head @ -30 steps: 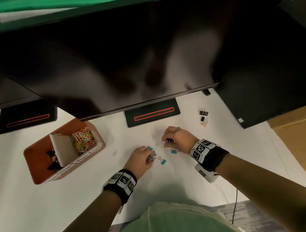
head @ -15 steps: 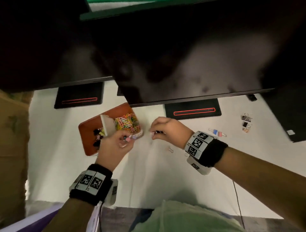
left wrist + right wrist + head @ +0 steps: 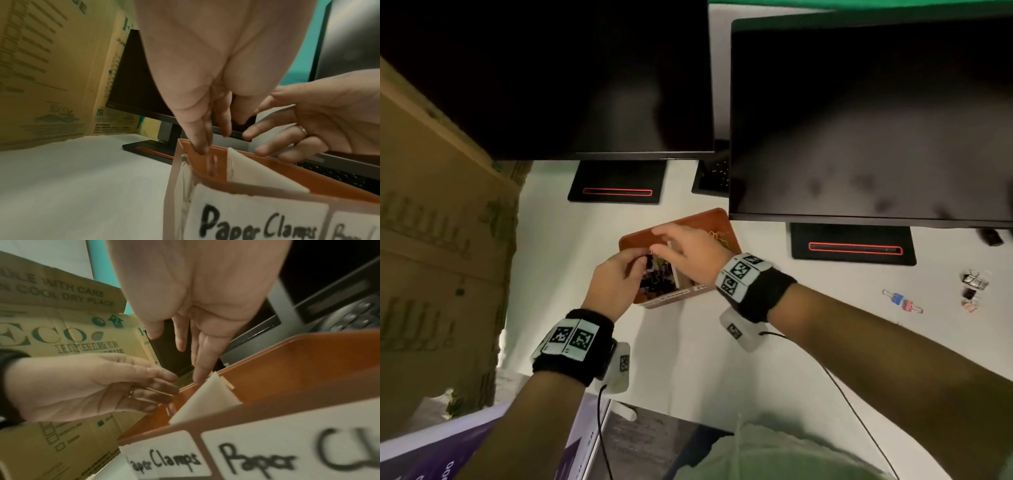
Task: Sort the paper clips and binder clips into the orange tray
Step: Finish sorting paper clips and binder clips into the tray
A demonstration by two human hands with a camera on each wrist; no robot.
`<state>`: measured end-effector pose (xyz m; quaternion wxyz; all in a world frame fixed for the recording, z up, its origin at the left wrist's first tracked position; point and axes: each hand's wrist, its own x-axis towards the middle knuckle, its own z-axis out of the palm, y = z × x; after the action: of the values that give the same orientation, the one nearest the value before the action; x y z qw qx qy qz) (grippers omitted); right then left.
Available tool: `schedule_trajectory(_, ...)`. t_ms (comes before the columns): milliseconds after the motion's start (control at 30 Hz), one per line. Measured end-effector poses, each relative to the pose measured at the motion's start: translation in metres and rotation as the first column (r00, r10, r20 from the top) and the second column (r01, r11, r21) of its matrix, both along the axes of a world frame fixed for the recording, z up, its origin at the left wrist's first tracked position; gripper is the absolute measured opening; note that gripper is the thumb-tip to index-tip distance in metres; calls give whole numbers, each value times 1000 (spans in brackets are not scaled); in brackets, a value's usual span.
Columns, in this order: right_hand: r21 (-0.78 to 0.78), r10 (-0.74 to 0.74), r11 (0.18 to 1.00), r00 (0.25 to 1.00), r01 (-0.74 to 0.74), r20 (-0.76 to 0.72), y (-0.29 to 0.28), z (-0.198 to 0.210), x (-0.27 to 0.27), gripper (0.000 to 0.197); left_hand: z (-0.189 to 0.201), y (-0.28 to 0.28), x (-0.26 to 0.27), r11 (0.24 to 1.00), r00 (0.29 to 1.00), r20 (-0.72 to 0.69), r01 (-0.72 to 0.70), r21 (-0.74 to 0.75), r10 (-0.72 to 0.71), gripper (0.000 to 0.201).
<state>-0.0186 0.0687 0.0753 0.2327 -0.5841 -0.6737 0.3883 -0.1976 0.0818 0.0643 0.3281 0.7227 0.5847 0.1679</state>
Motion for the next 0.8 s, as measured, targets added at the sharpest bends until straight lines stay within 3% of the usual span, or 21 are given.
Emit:
schedule_trajectory(100,65,-2,998,1000,2,-4,-20,-1,33,30,2,-9,-3,983,997,74,0,183,-14,20)
schedule_trajectory(233,69,-24,997,997,18,79,-51,-23,70,18,-7,-16,-32,946,980,117,-189,265,163,18)
schedule_trajectory(333,41,-34,999,986,28,162,-70,-41,86,15,-30,-22,-73,910,939,11,-336,244,344,22)
schedule_trajectory(433,81,-75,995,969,57,234,-78,-45,86,13,-51,-41,-104,896,873,-202,-431,108,444,33)
schedule_trajectory(533,83,-139,989,958,122,251,-80,-45,86,16,-67,-67,-115,910,878,-326,-403,-102,352,51)
schedule_trajectory(600,62,-172,985,940,161,295,-84,-51,95,20,-75,-78,-112,916,919,-272,-344,-205,284,53)
schedule_trajectory(733,-16,-215,970,892,241,398,-102,-61,122,31,-85,-81,-102,960,950,-235,-243,-140,206,33)
schedule_trajectory(800,-109,-167,963,863,247,477,-115,-67,138,43,-87,-74,-100,968,951,-252,-218,-129,180,25)
